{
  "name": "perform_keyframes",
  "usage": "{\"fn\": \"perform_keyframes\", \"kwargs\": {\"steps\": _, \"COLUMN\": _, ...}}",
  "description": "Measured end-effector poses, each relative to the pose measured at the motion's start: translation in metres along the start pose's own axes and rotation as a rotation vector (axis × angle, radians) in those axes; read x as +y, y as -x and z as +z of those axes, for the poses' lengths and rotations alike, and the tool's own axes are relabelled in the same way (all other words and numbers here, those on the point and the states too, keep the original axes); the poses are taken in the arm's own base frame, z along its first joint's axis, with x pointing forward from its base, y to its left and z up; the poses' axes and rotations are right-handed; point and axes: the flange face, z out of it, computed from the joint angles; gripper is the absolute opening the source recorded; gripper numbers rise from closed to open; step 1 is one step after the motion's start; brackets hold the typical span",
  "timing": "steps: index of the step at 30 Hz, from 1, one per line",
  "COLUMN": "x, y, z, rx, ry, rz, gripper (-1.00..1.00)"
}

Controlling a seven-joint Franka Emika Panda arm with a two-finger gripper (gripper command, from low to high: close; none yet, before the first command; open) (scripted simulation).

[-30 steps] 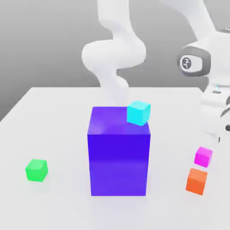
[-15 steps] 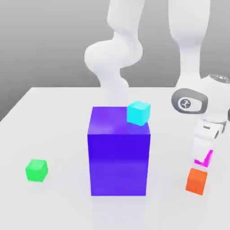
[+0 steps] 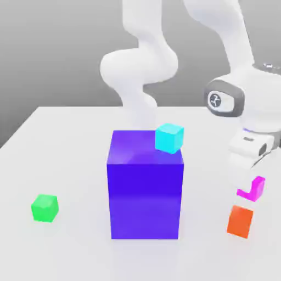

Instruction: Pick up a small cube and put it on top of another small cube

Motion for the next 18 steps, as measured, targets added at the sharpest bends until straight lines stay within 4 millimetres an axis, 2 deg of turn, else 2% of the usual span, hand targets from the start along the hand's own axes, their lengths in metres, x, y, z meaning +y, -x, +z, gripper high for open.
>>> {"fn": "perform_keyframes", "kwargs": {"steps": 2, "x": 0.046, "y": -0.035, "z": -0.009, "rx": 0.019, "ry": 0.003, "rz": 0.078, "gripper": -1.00}}
{"fn": "perform_keyframes", "kwargs": {"steps": 5, "x": 0.123, "y": -0.075, "z": -0.025, "rx": 0.046, "ry": 0.012, "rz": 0.195, "gripper": -1.00}}
{"fn": "perform_keyframes", "kwargs": {"steps": 7, "x": 0.183, "y": -0.092, "z": -0.035, "rx": 0.063, "ry": 0.020, "rz": 0.283, "gripper": -1.00}}
{"fn": "perform_keyframes", "kwargs": {"steps": 9, "x": 0.242, "y": -0.101, "z": -0.046, "rx": 0.078, "ry": 0.029, "rz": 0.363, "gripper": -1.00}}
{"fn": "perform_keyframes", "kwargs": {"steps": 12, "x": 0.332, "y": -0.098, "z": -0.063, "rx": 0.098, "ry": 0.043, "rz": 0.481, "gripper": -1.00}}
{"fn": "perform_keyframes", "kwargs": {"steps": 15, "x": 0.417, "y": -0.077, "z": -0.079, "rx": 0.114, "ry": 0.058, "rz": 0.596, "gripper": -1.00}}
{"fn": "perform_keyframes", "kwargs": {"steps": 16, "x": 0.436, "y": -0.063, "z": -0.077, "rx": 0.101, "ry": 0.063, "rz": 0.635, "gripper": -1.00}}
{"fn": "perform_keyframes", "kwargs": {"steps": 18, "x": 0.457, "y": -0.027, "z": -0.060, "rx": 0.042, "ry": 0.069, "rz": 0.716, "gripper": -1.00}}
